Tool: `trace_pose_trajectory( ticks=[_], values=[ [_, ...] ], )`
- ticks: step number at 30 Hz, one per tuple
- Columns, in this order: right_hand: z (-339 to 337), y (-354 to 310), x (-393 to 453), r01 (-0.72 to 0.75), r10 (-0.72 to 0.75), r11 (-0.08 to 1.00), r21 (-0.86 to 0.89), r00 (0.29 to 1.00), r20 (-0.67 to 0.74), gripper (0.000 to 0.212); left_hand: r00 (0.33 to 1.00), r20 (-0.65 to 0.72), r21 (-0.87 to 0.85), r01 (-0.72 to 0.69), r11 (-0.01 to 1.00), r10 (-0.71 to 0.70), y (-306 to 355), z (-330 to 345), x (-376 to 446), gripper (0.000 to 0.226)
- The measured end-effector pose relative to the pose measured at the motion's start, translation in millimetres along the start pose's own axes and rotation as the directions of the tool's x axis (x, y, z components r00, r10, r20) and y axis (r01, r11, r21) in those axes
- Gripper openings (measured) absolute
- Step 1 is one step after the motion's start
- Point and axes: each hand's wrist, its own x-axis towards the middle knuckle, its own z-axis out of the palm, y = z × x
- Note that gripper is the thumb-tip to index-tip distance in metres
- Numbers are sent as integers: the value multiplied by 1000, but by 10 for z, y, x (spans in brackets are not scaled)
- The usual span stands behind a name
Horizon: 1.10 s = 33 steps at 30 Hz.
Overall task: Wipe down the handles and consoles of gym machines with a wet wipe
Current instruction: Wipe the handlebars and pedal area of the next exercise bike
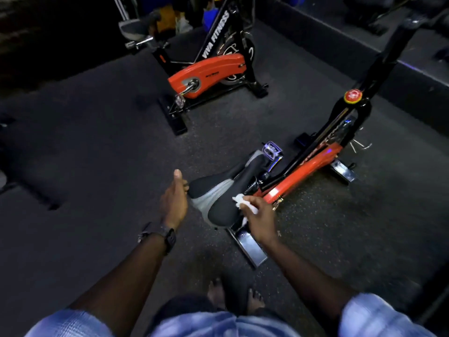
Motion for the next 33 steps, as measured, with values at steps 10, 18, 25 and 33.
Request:
trace_pose_trajectory(
  ticks=[10, 18, 25, 33],
  values=[
    [622, -615, 400, 405, -395, 707, -580, 906, 151, 22, 972, 207, 5, -112, 994, 109, -86, -223, 683, 79],
    [951, -907, 378, 342, -254, 734, -587, 940, 230, 13, 855, 490, -86, -146, 986, 169, 13, -335, 1076, 71],
    [982, -697, -74, 372, -255, 700, -609, 927, 274, 11, 656, 734, -23, -236, 972, 177, 225, -65, 1116, 72],
    [673, -778, 590, 20, -212, 739, -674, 956, -204, 4, 559, 826, 1, -116, 993, 65, 541, 514, 1176, 69]
  ],
)
